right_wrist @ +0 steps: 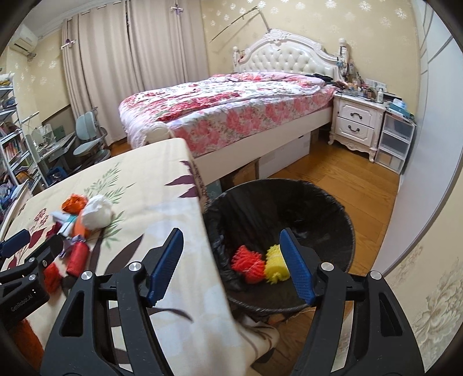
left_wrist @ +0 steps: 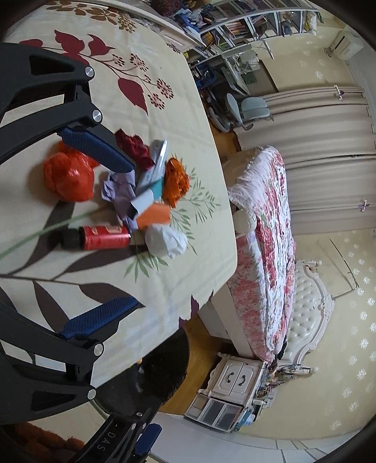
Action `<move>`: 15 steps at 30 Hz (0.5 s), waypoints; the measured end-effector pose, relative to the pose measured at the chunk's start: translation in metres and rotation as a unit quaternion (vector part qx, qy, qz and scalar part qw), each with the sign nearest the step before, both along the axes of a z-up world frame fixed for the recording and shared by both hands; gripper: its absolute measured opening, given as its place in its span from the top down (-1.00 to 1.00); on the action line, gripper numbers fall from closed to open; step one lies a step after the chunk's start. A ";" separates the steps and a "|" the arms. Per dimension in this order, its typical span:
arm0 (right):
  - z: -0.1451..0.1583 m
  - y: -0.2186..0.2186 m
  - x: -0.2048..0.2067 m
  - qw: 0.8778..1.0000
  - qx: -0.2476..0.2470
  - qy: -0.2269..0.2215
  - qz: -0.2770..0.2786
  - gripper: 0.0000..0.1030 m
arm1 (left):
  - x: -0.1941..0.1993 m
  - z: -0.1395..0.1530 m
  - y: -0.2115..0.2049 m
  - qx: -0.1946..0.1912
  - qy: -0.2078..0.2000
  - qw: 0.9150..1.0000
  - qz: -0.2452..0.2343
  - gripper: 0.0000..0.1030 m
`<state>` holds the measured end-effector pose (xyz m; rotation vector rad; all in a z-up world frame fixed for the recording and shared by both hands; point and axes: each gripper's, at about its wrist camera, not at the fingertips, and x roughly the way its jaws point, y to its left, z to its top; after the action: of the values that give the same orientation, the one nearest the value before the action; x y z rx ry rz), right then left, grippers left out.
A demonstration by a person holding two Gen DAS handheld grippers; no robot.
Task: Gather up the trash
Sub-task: 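Move both open tools back toward the remaining trash on the bed cover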
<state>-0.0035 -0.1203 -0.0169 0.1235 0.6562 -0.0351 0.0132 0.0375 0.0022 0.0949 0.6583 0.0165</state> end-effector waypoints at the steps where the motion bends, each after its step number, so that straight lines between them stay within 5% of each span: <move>1: 0.000 0.005 -0.002 1.000 0.000 0.001 0.006 -0.31 | -0.004 -0.001 0.006 0.000 0.000 1.000 0.006 -0.68; 15: -0.009 0.070 -0.010 0.997 -0.006 0.018 0.078 -0.31 | -0.022 -0.023 0.058 -0.002 0.022 0.998 0.053 -0.70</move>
<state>-0.0136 -0.0507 -0.0263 0.0602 0.6990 0.1095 -0.0084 0.0952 -0.0206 0.0569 0.7073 0.1149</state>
